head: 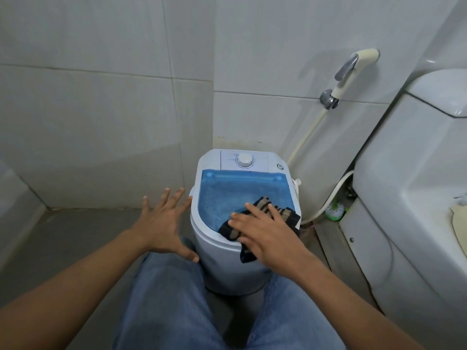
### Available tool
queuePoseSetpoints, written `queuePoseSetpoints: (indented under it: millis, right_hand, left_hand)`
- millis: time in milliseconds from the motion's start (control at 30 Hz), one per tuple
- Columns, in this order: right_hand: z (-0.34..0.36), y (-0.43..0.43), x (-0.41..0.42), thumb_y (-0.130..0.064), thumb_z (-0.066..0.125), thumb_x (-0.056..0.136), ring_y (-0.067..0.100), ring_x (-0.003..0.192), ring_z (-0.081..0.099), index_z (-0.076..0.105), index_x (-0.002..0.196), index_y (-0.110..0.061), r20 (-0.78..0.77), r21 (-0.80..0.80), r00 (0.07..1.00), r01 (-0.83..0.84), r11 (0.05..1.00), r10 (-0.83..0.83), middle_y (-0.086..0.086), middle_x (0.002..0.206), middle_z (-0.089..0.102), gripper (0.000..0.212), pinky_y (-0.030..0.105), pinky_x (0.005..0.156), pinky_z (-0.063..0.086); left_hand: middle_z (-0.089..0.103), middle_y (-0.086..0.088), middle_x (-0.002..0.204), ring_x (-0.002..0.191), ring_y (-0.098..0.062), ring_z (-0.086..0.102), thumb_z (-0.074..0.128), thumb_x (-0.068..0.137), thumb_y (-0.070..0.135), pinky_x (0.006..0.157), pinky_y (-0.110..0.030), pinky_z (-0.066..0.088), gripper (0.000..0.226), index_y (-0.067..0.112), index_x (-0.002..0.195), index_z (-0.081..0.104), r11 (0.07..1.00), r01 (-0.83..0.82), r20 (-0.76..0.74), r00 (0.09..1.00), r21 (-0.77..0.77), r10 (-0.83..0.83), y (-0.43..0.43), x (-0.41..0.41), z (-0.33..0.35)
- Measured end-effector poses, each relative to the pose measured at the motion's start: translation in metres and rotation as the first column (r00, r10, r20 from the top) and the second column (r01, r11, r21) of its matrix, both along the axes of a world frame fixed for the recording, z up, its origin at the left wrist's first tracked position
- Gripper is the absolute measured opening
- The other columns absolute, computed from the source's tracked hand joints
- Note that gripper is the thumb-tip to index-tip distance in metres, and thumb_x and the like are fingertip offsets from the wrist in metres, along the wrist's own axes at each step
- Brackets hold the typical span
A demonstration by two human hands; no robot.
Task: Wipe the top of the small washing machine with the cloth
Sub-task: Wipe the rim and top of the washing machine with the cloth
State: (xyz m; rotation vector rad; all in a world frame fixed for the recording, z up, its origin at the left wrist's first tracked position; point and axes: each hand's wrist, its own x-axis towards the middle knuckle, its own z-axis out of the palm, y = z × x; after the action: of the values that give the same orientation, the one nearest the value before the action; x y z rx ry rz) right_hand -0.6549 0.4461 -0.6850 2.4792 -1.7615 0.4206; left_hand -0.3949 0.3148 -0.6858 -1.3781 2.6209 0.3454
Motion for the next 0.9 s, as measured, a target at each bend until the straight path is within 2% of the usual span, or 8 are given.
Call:
queuePoseSetpoints:
  millis: [67, 333, 467, 567, 633, 767, 833, 900]
  right_hand:
    - [-0.006, 0.003, 0.006, -0.049, 0.039, 0.099, 0.018, 0.149, 0.026, 0.052, 0.134, -0.036, -0.076, 0.004, 0.994, 0.076, 0.997, -0.076, -0.01, 0.151, 0.044, 0.039, 0.059, 0.116, 0.023]
    - [-0.014, 0.02, -0.02, -0.052, 0.042, 0.096, 0.024, 0.151, 0.018, 0.064, 0.124, -0.033, 0.077, -0.045, 0.959, 0.277, 0.96, -0.273, -0.001, 0.156, 0.038, 0.04, 0.056, 0.119, 0.016]
    - [-0.017, 0.0, -0.048, -0.043, 0.044, 0.097, 0.029, 0.14, 0.035, 0.067, 0.122, -0.026, 0.36, 0.055, 0.825, 0.448, 0.892, -0.436, 0.005, 0.144, 0.049, 0.037, 0.056, 0.116, 0.024]
    - [-0.007, -0.02, -0.052, -0.024, 0.052, 0.1, 0.026, 0.121, 0.053, 0.07, 0.117, -0.016, 0.615, 0.039, 0.673, 0.495, 0.868, -0.411, 0.006, 0.125, 0.059, 0.027, 0.047, 0.108, 0.039]
    - [0.003, -0.031, -0.041, -0.022, 0.051, 0.101, 0.025, 0.121, 0.054, 0.069, 0.12, -0.013, 0.663, -0.009, 0.653, 0.496, 0.869, -0.366, 0.007, 0.128, 0.059, 0.027, 0.043, 0.109, 0.039]
    - [0.017, -0.055, 0.011, -0.032, 0.046, 0.101, 0.03, 0.134, 0.043, 0.064, 0.127, -0.022, 0.503, 0.007, 0.809, 0.349, 0.937, -0.305, 0.009, 0.141, 0.05, 0.033, 0.058, 0.113, 0.027]
    - [0.02, -0.068, 0.037, -0.038, 0.038, 0.103, 0.03, 0.149, 0.018, 0.053, 0.138, -0.027, 0.287, 0.185, 0.901, 0.28, 0.942, -0.324, 0.006, 0.155, 0.036, 0.039, 0.067, 0.117, 0.003]
    - [0.02, -0.077, 0.046, -0.046, 0.03, 0.104, 0.028, 0.153, 0.001, 0.036, 0.149, -0.032, 0.034, 0.254, 0.958, 0.267, 0.93, -0.285, -0.002, 0.163, 0.021, 0.047, 0.07, 0.113, -0.009]
  left_hand:
    - [-0.021, 0.0, 0.166, 0.152, -0.029, -0.021, 0.06, 0.034, 0.099, 0.115, -0.072, -0.004, 0.157, 0.033, 0.157, -0.011, 1.0, 0.0, 0.005, 1.0, -0.002, 0.0, -0.001, 0.0, 0.0]
    - [-0.019, 0.001, 0.166, 0.152, -0.029, -0.019, 0.059, 0.031, 0.101, 0.115, -0.073, -0.002, 0.158, 0.034, 0.157, -0.01, 1.0, 0.0, -0.015, 1.0, -0.007, 0.0, -0.003, 0.0, -0.003]
    - [-0.018, 0.001, 0.166, 0.152, -0.028, -0.018, 0.059, 0.031, 0.101, 0.115, -0.073, -0.001, 0.159, 0.035, 0.157, -0.01, 1.0, 0.007, -0.02, 1.0, -0.013, -0.007, -0.003, 0.0, -0.002]
    - [-0.018, 0.001, 0.167, 0.153, -0.028, -0.018, 0.059, 0.03, 0.101, 0.116, -0.072, -0.001, 0.159, 0.034, 0.157, -0.01, 1.0, 0.0, -0.023, 1.0, -0.012, 0.0, -0.002, -0.001, -0.003]
    - [-0.018, 0.001, 0.167, 0.153, -0.029, -0.017, 0.06, 0.03, 0.1, 0.116, -0.072, -0.001, 0.16, 0.033, 0.158, -0.01, 1.0, -0.01, -0.024, 1.0, -0.008, 0.009, -0.003, -0.002, -0.004]
    - [-0.017, 0.001, 0.167, 0.153, -0.028, -0.017, 0.058, 0.03, 0.102, 0.116, -0.073, 0.0, 0.16, 0.035, 0.157, -0.013, 1.0, -0.004, -0.019, 1.0, -0.003, 0.004, -0.002, -0.001, -0.006]
    - [-0.018, 0.001, 0.167, 0.152, -0.029, -0.017, 0.056, 0.028, 0.103, 0.115, -0.073, 0.0, 0.16, 0.037, 0.156, -0.015, 1.0, 0.0, -0.01, 1.0, -0.008, 0.0, -0.003, 0.0, -0.006]
    - [-0.019, 0.001, 0.166, 0.152, -0.029, -0.018, 0.055, 0.028, 0.103, 0.115, -0.073, 0.0, 0.159, 0.038, 0.155, -0.016, 1.0, 0.0, 0.0, 1.0, -0.012, 0.0, -0.004, 0.0, -0.005]
